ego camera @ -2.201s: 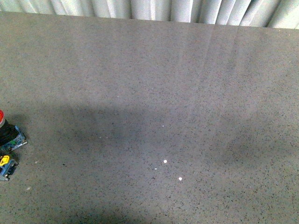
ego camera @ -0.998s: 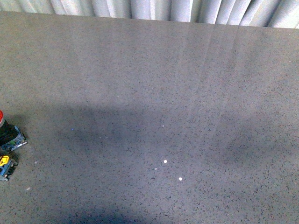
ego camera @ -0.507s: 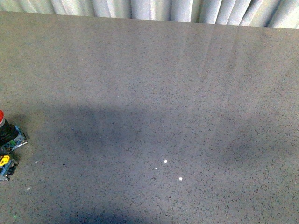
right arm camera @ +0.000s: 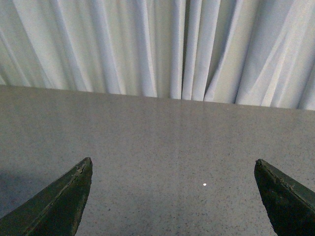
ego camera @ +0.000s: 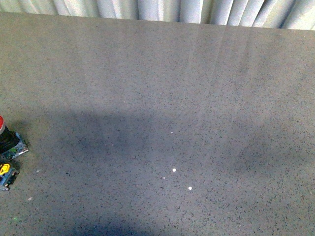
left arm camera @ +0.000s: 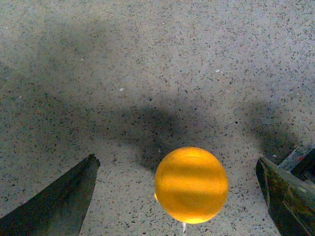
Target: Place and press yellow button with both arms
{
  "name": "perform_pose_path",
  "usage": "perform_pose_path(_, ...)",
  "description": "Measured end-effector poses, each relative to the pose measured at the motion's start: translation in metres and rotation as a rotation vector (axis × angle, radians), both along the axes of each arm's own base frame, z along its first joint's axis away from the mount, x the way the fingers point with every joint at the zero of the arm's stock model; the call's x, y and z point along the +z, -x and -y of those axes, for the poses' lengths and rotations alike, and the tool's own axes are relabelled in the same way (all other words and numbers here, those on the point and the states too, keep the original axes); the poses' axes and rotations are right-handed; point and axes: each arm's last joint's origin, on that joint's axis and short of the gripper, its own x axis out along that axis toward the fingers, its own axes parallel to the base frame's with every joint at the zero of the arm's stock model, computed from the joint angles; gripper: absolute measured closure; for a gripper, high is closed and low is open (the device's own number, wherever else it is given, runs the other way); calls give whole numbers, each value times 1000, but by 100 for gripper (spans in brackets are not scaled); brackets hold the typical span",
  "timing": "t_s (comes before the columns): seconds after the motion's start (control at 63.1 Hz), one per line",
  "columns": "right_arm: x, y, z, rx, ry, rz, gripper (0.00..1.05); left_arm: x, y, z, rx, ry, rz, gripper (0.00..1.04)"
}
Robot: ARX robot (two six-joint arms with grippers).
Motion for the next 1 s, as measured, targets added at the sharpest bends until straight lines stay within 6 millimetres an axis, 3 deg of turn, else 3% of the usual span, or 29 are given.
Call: perform_pose_path(0.998, 0, 0, 0, 0, 0, 0, 9, -7, -5, -9, 29, -4, -27, 9)
